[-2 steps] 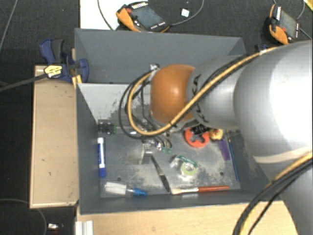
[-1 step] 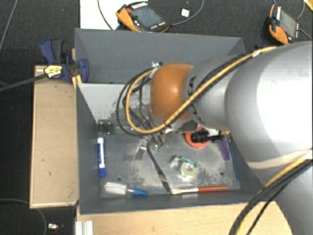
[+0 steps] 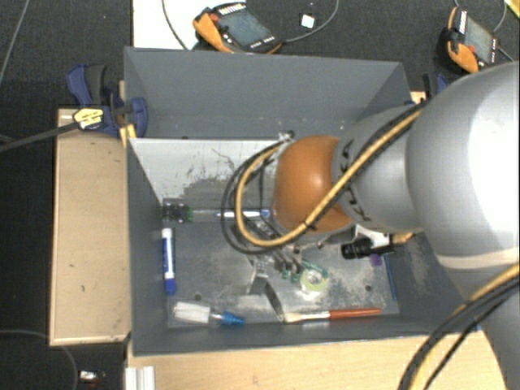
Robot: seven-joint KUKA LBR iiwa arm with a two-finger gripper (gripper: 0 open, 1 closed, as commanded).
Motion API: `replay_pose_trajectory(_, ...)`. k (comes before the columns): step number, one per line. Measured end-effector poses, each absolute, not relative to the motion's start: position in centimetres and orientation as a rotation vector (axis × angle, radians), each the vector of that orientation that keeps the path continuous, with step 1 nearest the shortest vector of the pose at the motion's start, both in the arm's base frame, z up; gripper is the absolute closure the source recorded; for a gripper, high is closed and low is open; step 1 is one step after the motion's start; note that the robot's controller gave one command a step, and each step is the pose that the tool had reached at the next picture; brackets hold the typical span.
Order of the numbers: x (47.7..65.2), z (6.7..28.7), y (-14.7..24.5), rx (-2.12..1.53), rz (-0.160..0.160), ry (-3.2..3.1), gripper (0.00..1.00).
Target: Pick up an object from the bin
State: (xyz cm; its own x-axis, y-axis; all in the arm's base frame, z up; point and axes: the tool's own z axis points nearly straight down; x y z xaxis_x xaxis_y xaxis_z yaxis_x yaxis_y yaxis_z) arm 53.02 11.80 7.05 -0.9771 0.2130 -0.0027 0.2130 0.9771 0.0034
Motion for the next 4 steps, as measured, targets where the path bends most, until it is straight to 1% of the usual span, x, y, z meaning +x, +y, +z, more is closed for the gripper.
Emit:
replay_pose_trajectory(1, 55.3, 7.1, 11.2, 0.609, 0.02, 3.063, 0.0)
replay_pose_trajectory(2, 55.0, 7.1, 12.8, 0.649, 0.011, 3.065, 1.0)
replay_pose_trajectory(3, 55.0, 7.1, 12.8, 0.651, 0.011, 3.064, 1.0)
replay_pose_trajectory(4, 54.9, 8.5, 12.7, 0.652, 0.01, 3.066, 1.0)
